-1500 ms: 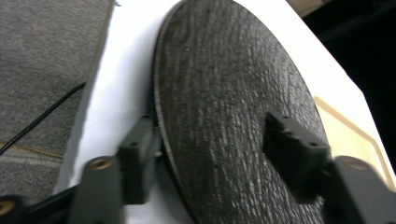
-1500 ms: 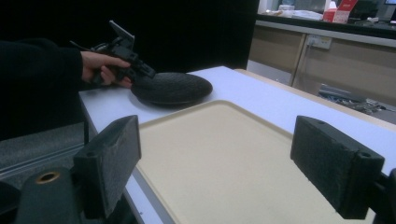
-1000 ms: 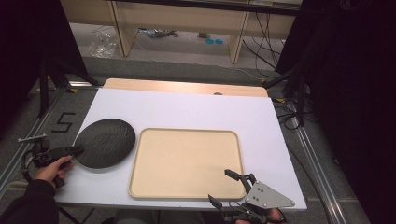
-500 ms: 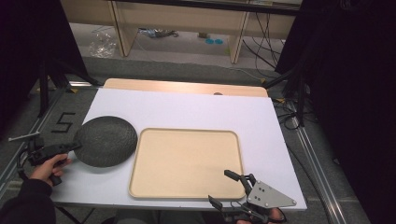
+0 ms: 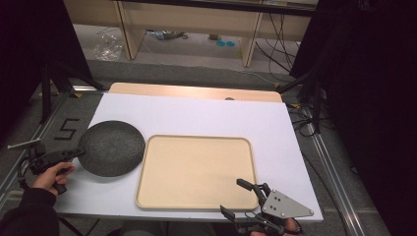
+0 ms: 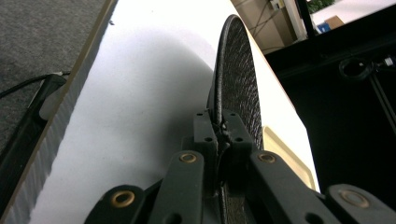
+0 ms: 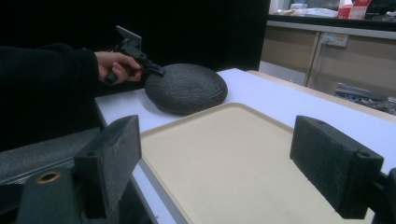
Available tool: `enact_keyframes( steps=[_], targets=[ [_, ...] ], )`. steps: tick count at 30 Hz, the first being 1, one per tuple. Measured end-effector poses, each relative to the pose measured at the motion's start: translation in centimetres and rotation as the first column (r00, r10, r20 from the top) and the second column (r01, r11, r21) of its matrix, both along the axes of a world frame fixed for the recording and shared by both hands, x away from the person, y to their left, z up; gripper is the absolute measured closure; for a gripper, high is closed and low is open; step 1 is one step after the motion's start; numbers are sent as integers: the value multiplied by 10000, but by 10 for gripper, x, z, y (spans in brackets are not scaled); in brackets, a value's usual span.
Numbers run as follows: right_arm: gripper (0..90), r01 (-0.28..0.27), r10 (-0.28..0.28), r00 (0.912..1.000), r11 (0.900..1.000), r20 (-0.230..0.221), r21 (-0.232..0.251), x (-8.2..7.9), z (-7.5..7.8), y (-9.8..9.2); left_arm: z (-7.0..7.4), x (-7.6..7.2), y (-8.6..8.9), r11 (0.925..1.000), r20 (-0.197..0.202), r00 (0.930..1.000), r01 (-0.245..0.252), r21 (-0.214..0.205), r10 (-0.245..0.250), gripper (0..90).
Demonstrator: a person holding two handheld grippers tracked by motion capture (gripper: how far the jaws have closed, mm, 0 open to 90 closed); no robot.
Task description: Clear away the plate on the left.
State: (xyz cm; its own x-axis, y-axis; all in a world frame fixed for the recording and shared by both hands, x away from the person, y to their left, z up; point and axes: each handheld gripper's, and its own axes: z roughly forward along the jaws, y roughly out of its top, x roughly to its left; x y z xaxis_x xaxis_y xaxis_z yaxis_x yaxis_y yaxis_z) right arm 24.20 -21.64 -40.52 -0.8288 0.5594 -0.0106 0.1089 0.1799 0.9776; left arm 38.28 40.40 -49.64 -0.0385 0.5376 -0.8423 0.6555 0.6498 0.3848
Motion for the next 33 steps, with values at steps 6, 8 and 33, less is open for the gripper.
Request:
enact_keyframes(
  steps=[6, 8, 33],
  targets=[
    [176, 6, -6, 10000, 9999, -13, 129, 0, 0, 1, -1, -2, -1, 9986, -369, 9985, -416, -320, 404, 867],
    [177, -4, 5, 10000, 9999, -28, 115, 0, 0, 1, 1, -2, -3, 9981, -366, 9980, -518, -329, 506, 867],
    [200, -259, 257, 9996, 9994, 80, 229, 0, -1, 4, 10, -15, 7, 9743, -280, 9866, -1633, -1553, 1609, 831]
  ],
)
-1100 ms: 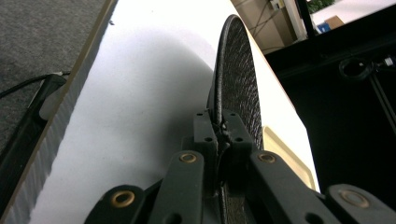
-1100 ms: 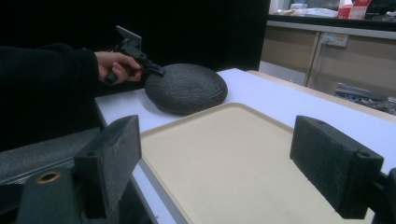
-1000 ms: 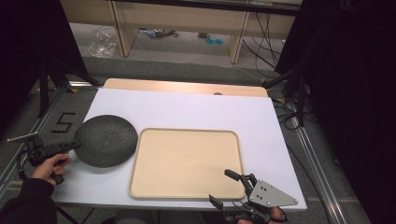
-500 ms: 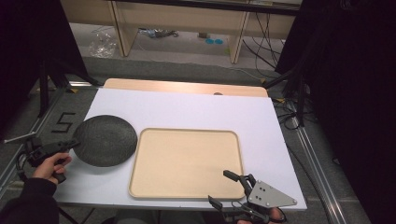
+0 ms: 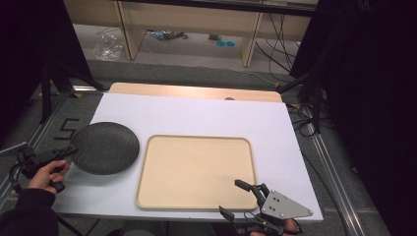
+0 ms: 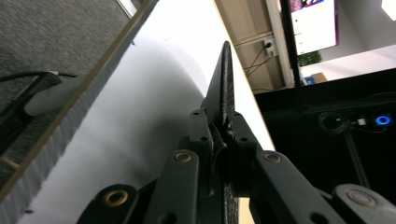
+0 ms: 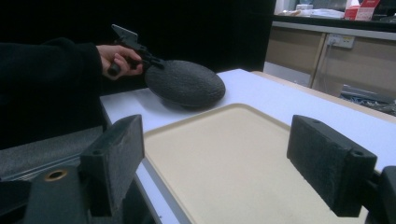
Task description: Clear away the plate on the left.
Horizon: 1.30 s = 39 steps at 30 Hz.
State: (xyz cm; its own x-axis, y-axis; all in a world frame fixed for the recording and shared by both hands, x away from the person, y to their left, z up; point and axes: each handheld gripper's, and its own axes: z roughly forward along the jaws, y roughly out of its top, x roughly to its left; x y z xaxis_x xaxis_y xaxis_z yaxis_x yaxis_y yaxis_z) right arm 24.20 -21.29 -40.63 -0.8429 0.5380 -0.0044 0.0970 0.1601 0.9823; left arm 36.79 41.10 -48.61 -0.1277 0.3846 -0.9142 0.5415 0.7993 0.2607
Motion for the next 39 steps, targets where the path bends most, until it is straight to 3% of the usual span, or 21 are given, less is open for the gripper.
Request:
enact_keyframes(
  steps=[1, 10, 12, 13, 17, 20, 24, 25, 29, 32, 34, 36, 37, 38, 39],
  targets=[
    [200, 37, -37, 10000, 9999, 9, -114, 0, 0, 0, 2, 0, -1, 9999, -97, 10000, 11, 144, -9, 830],
    [203, 48, -49, 10000, 10000, -22, -75, 0, 1, -2, 6, 0, -10, 9966, 241, 9992, 323, -753, -306, 829],
    [203, 103, -103, 9999, 9999, 13, -97, 0, 1, -1, 8, 2, -14, 9965, 231, 9986, 501, -674, -486, 831],
    [205, 163, -162, 9999, 9998, 13, -123, -1, 1, -2, 7, 2, -17, 9945, 488, 9975, 545, -894, -503, 830],
    [206, 83, -83, 10000, 9999, 2, -102, 0, 1, -2, 8, 7, -28, 9933, 367, 9960, 837, -802, -810, 829],
    [206, 118, -118, 9999, 9999, -23, -109, 0, 1, -2, 9, 10, -40, 9897, 383, 9940, 1061, -956, -1029, 829],
    [206, 124, -125, 9999, 9998, -49, -149, -1, 2, -3, 9, 12, -55, 9833, 583, 9865, 1580, -903, -1532, 828],
    [206, 108, -108, 9999, 9999, -29, -81, 0, 1, -2, 8, 13, -60, 9841, 521, 9889, 1441, -1036, -1393, 829],
    [207, 92, -92, 10000, 10000, 22, 39, 1, 1, -2, 4, 17, -75, 9753, 554, 9803, 1946, -1043, -1896, 828],
    [207, 90, -92, 9997, 9999, -231, -59, -1, 1, -3, 5, 18, -85, 9706, 573, 9754, 2177, -1031, -2127, 826],
    [207, 227, -230, 9996, 9995, 134, 231, 1, 0, -1, 5, 17, -91, 9678, 647, 9727, 2288, -1055, -2229, 821],
    [205, 136, -137, 9999, 9999, -98, -102, 0, 1, -3, 4, 17, -99, 9656, 615, 9709, 2368, -1075, -2313, 823],
    [205, 76, -77, 9997, 10000, -240, -30, -1, 1, -3, 4, 19, -104, 9634, 556, 9676, 2508, -950, -2464, 822],
    [205, 52, -54, 9999, 9997, 100, 218, 2, 1, -2, 3, 19, -107, 9629, 481, 9683, 2488, -1049, -2450, 821],
    [205, 30, -27, 9998, 9999, -189, 169, 0, 1, -2, 3, 20, -111, 9588, 562, 9633, 2668, -973, -2623, 819]
  ],
)
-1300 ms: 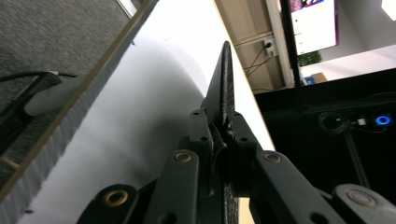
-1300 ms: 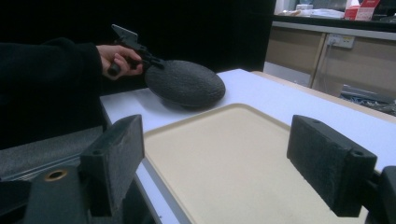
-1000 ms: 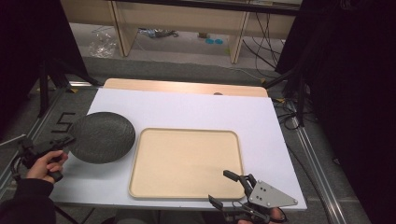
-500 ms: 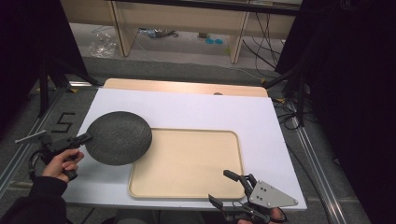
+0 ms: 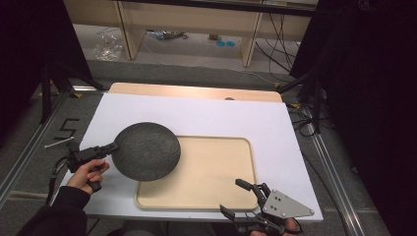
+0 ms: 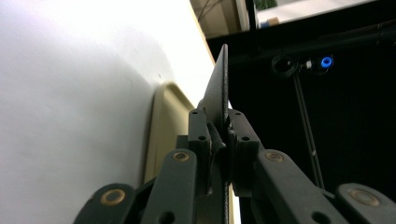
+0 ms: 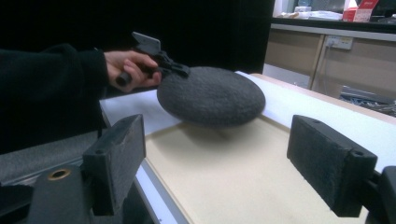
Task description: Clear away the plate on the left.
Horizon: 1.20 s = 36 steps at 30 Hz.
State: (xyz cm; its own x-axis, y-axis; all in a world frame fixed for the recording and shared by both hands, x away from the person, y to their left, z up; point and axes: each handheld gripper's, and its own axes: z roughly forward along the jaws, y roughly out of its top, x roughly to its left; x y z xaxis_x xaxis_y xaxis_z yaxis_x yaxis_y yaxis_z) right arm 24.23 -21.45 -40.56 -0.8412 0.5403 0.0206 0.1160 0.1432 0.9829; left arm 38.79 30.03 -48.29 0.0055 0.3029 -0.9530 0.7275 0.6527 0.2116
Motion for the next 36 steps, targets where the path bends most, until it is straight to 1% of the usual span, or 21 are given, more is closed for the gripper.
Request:
enact_keyframes(
  steps=[1, 2, 3, 4, 5, 6, 7, 9, 13, 14, 16, 18, 19, 21, 22, 23, 25, 28, 32, 35, 36],
  targets=[
    [205, 36, -35, 9999, 10000, 155, -74, 1, 0, 0, 0, 1, -4, 9999, 3, 10000, 75, 118, -75, 820],
    [204, 100, -97, 9999, 9996, 118, -279, 0, 0, -1, -1, 1, -8, 10000, -39, 10000, 80, -16, -80, 816],
    [205, 11, -13, 10000, 9998, -74, -190, -2, 1, -1, -1, 2, -11, 9998, -19, 9998, 201, -41, -201, 814],
    [206, 40, -39, 9996, 10000, 273, -41, 1, 0, 0, -2, 2, -14, 9996, -31, 9996, 277, -25, -277, 814],
    [207, 48, -47, 9996, 10000, 273, -39, 1, 0, 0, -1, 2, -17, 9997, -77, 9997, 239, -108, -240, 812],
    [206, 58, -55, 9999, 9998, 154, -185, 0, 0, -1, 1, 3, -19, 9991, 34, 9991, 416, 61, -416, 810],
    [206, 123, -119, 9996, 9998, 243, -158, 0, 0, -1, 1, 3, -22, 9992, 52, 9992, 402, 74, -403, 810],
    [207, 24, -24, 10000, 10000, 32, -37, 0, 1, -2, 1, 4, -27, 9986, 59, 9985, 536, 19, -536, 807],
    [207, 121, -118, 9998, 9998, 179, -142, 0, 1, -3, -3, 4, -41, 9973, -251, 9970, 724, -137, -727, 805],
    [208, 102, -102, 9998, 9999, 158, -48, 0, 1, -2, -2, 5, -44, 9959, -192, 9957, 905, 53, -904, 805],
    [207, 84, -82, 9999, 9996, 69, -271, 0, 1, -3, -2, 6, -50, 9956, -217, 9954, 934, 95, -932, 799],
    [207, 64, -64, 9997, 10000, 215, -6, 1, 0, -1, -3, 5, -54, 9947, -458, 9938, 1021, 89, -1016, 795],
    [208, 51, -51, 10000, 9999, -3, -111, -1, 1, -2, -5, 5, -56, 9934, -489, 9924, 1139, 119, -1132, 795],
    [207, 42, -42, 9997, 10000, 252, 6, 1, 0, -1, -9, 6, -60, 9935, -431, 9926, 1142, 36, -1139, 791],
    [207, 52, -52, 9997, 10000, 245, 19, 1, 0, -1, -8, 6, -62, 9915, -569, 9902, 1288, 171, -1276, 789],
    [207, -8, 7, 10000, 9999, -63, -110, -1, 1, -1, -9, 7, -64, 9916, -491, 9910, 1262, 286, -1247, 788],
    [207, -42, 42, 10000, 10000, -45, 83, 0, 0, 0, -9, 7, -68, 9898, -414, 9893, 1408, 201, -1399, 785],
    [207, -2, 2, 9996, 10000, 284, 12, 1, 0, 0, -13, 8, -74, 9868, -305, 9864, 1618, 119, -1614, 779],
    [206, 0, 3, 9999, 9997, 120, -240, -1, 1, -1, -16, 8, -81, 9867, -604, 9849, 1620, -124, -1625, 783],
    [207, 4, -2, 9997, 10000, 240, -94, 1, 0, 0, -19, 9, -83, 9845, -394, 9837, 1751, -53, -1752, 782],
    [206, 20, -21, 10000, 9999, -51, -165, -1, 0, 0, -20, 9, -84, 9845, -502, 9832, 1752, -60, -1753, 783]
  ],
)
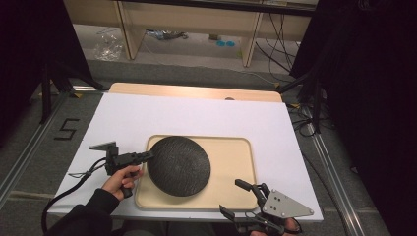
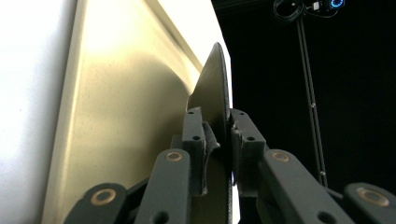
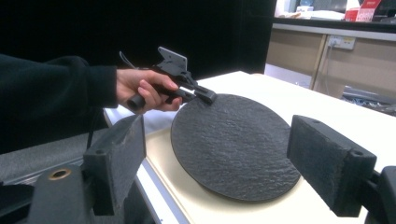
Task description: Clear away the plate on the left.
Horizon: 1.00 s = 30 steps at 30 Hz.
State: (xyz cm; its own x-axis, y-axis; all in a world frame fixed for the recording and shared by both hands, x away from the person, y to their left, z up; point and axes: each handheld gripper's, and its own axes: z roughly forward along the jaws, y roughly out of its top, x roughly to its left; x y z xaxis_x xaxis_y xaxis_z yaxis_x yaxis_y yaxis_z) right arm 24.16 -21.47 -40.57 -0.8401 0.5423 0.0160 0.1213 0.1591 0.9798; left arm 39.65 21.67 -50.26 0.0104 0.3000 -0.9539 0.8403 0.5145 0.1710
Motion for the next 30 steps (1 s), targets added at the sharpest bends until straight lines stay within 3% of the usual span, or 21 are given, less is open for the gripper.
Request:
enact_keyframes(
  steps=[1, 3, 5, 7, 8, 10, 13, 17, 21, 25, 28, 30],
  targets=[
    [206, -53, 53, 10000, 9999, 62, -90, 0, 0, -1, 0, 0, -1, 10000, -184, 9998, 68, 26, -68, 786],
    [207, -52, 48, 9994, 9999, 351, 129, 2, 0, 0, -2, 0, -2, 9997, -165, 9997, 200, 156, -197, 792],
    [207, 4, -2, 9999, 10000, 165, -96, 0, 1, 0, -2, 0, -3, 9994, -206, 9996, 218, 259, -212, 795],
    [208, -53, 55, 9998, 9999, 173, -107, 0, 1, 0, 4, 1, -7, 9907, 73, 9983, 563, 1235, -576, 797],
    [208, -71, 72, 9998, 10000, 171, -47, 0, 1, 0, 5, 1, -8, 9873, 110, 9977, 642, 1455, -665, 792],
    [208, -76, 78, 9997, 9999, 218, -111, 1, 0, 0, 5, 1, -10, 9854, 115, 9971, 731, 1540, -758, 788],
    [209, -50, 52, 9999, 10000, 153, -80, 0, 1, 0, 5, 1, -14, 9757, 158, 9955, 881, 2005, -931, 789],
    [208, -88, 90, 9998, 9999, 184, -94, 0, 1, 0, 5, 0, -20, 9707, 183, 9928, 1121, 2124, -1187, 785],
    [207, -176, 174, 9994, 9998, 302, 58, 1, 0, 3, 1, 1, -25, 9694, -42, 9923, 1216, 2133, -1235, 771],
    [207, -112, 116, 9997, 9997, 208, -196, 0, 1, 2, 1, 3, -28, 9718, -54, 9918, 1261, 1995, -1276, 768],
    [207, -235, 233, 9994, 9997, 256, 78, 1, 0, 3, 0, 4, -30, 9685, -109, 9895, 1435, 2036, -1443, 759],
    [206, -260, 262, 9994, 9996, 232, -79, 1, 0, 3, -3, 5, -32, 9667, -176, 9884, 1513, 2062, -1510, 754]
  ],
)
